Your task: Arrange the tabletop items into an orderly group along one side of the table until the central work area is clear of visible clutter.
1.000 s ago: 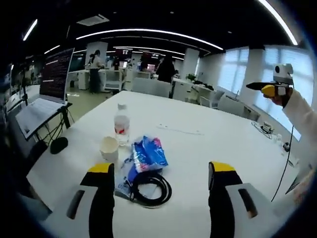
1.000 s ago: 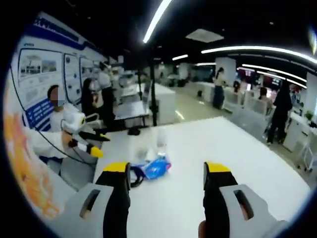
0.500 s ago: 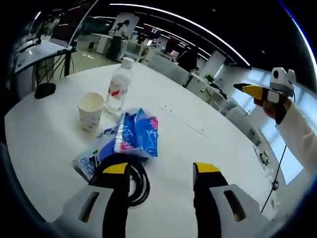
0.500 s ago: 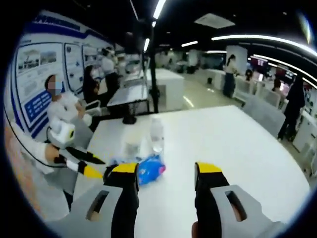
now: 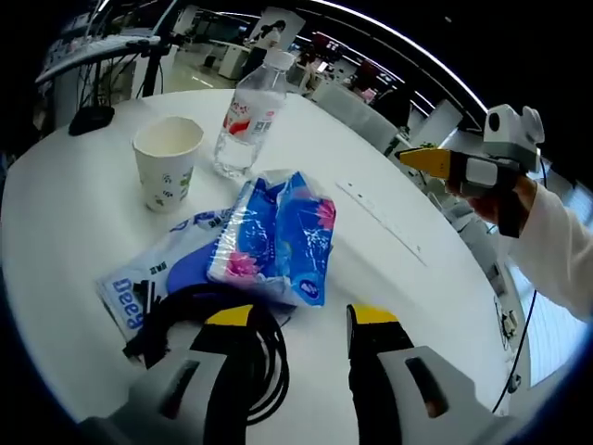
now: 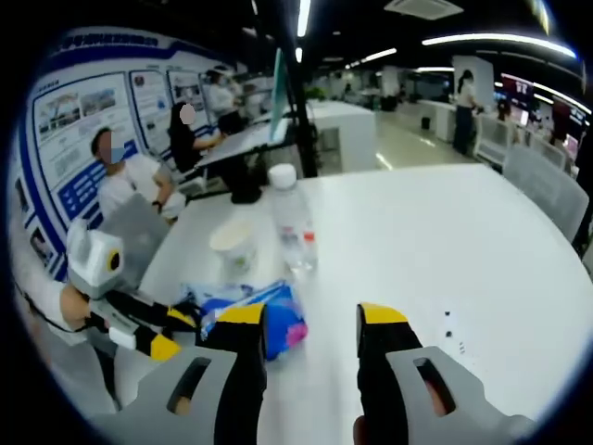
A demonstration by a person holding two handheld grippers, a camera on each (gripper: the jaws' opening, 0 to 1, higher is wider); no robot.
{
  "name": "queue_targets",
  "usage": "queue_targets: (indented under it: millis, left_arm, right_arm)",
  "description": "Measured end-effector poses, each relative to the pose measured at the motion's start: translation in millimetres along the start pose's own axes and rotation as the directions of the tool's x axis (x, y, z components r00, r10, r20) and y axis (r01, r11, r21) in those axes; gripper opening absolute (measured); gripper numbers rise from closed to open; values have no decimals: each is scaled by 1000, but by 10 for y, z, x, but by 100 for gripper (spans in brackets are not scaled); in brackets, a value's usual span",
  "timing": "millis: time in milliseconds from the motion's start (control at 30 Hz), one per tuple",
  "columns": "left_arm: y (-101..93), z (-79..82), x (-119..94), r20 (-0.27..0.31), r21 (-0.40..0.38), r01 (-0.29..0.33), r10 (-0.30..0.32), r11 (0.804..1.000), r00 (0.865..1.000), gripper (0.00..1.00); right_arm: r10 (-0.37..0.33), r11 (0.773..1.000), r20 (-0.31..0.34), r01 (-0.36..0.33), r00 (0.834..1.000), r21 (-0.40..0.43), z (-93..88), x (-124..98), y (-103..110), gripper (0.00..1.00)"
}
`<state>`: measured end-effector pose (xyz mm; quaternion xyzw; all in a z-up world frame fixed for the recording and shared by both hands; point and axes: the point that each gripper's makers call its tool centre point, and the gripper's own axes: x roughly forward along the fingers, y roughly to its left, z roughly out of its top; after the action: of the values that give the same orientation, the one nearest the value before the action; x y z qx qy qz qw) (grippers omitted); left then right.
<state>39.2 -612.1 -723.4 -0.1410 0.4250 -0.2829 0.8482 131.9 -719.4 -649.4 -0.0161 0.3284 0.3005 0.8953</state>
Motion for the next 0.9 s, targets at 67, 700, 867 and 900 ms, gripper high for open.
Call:
queue_targets:
  millis: [67, 700, 867, 900]
  left_arm:
    - [24, 24, 42, 7, -14, -11, 11, 1000, 1000, 33]
    - [120, -98, 196, -78, 3, -67, 67, 998, 995, 2]
    - [88, -68, 104, -67, -16, -46, 45, 999, 997, 0]
    - [56, -37, 72, -60, -11, -33, 33, 999, 998, 0]
  right_arm:
    - [23, 1000, -7, -23, 1000, -6, -55, 136, 3, 36]
    - [91, 993, -53, -95, 994, -77, -420, 491, 182, 0]
    - [30, 993, 40, -34, 999, 117, -382, 183, 180, 0]
    - [9, 989, 53, -17, 999, 150, -392, 85, 182, 0]
